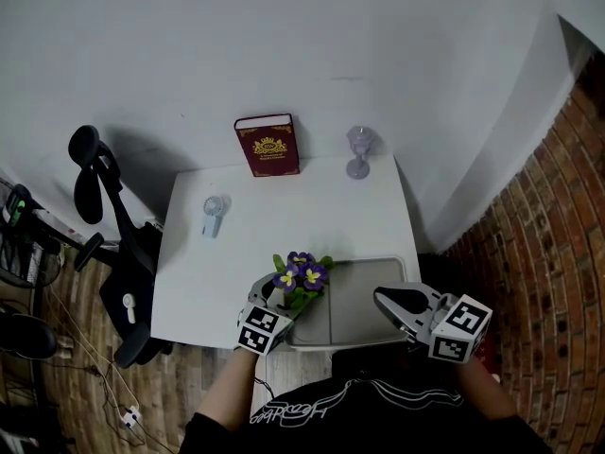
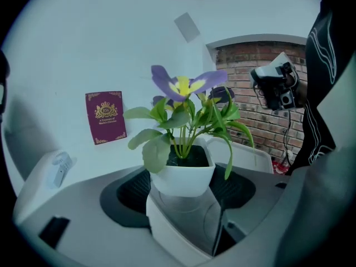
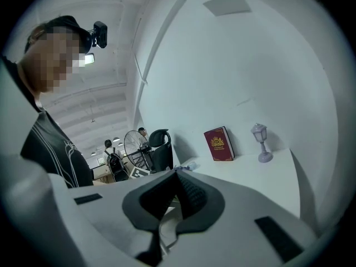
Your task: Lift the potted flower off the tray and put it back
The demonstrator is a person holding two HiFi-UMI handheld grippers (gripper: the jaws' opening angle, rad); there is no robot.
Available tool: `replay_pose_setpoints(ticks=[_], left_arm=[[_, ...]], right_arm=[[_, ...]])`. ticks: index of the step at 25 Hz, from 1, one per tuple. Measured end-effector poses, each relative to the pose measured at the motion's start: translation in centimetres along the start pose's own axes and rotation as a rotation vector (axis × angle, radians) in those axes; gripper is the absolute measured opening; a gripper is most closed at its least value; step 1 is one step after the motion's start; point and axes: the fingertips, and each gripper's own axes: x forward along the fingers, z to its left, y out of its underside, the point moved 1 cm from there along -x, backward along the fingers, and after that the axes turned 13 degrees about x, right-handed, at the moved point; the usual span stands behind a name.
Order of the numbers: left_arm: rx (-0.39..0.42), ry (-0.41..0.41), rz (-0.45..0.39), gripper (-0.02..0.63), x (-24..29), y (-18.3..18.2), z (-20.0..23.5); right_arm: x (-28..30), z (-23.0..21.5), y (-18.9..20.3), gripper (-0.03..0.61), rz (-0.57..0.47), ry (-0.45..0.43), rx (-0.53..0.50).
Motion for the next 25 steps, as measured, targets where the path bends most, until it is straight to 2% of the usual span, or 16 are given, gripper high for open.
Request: replay_pose_setpoints(ticks=[5, 10, 15, 25], left_arm=[[-0.015, 0.019, -0.062, 0.344, -2.2, -2.4, -1.2], [-0.086, 0.013, -0.125, 0.345, -5.4, -5.0, -3.2], [-0.097, -0.009, -0.179, 0.345, -9.5, -7.1, -5.2], [-0.123, -0.023, -0.246, 0.345, -15.7, -8.2, -10.1]], right_arm=[[-0.4, 1.1, 0.8, 0.003, -0.005, -0.002, 0.002], [-1.6, 2.3, 1.9, 0.003, -0.033, -0.009, 0.050], [-2.6, 3.9, 3.3, 0.003, -0.051, -0.002, 0.061], [-4.8, 6.8, 7.3, 0.003, -0.040, 0.010, 0.068]])
